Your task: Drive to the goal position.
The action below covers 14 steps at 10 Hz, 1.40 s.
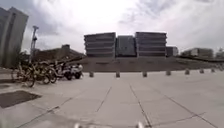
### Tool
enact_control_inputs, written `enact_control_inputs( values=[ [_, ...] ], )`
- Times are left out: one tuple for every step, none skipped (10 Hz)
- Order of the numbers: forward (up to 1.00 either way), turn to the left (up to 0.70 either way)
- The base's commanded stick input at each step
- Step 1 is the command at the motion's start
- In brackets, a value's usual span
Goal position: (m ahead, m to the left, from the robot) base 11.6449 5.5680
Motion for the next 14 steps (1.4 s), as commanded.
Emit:
enact_control_inputs(
  values=[
    [0.70,0.00],
    [0.70,0.00],
    [0.70,0.00],
    [0.70,0.00],
    [0.70,0.00],
    [0.70,0.00],
    [0.70,0.00],
    [0.70,0.00],
    [0.70,0.00],
    [0.70,0.00],
    [0.70,0.00],
    [0.70,0.00],
    [0.70,0.00],
    [0.70,0.00]
  ],
)
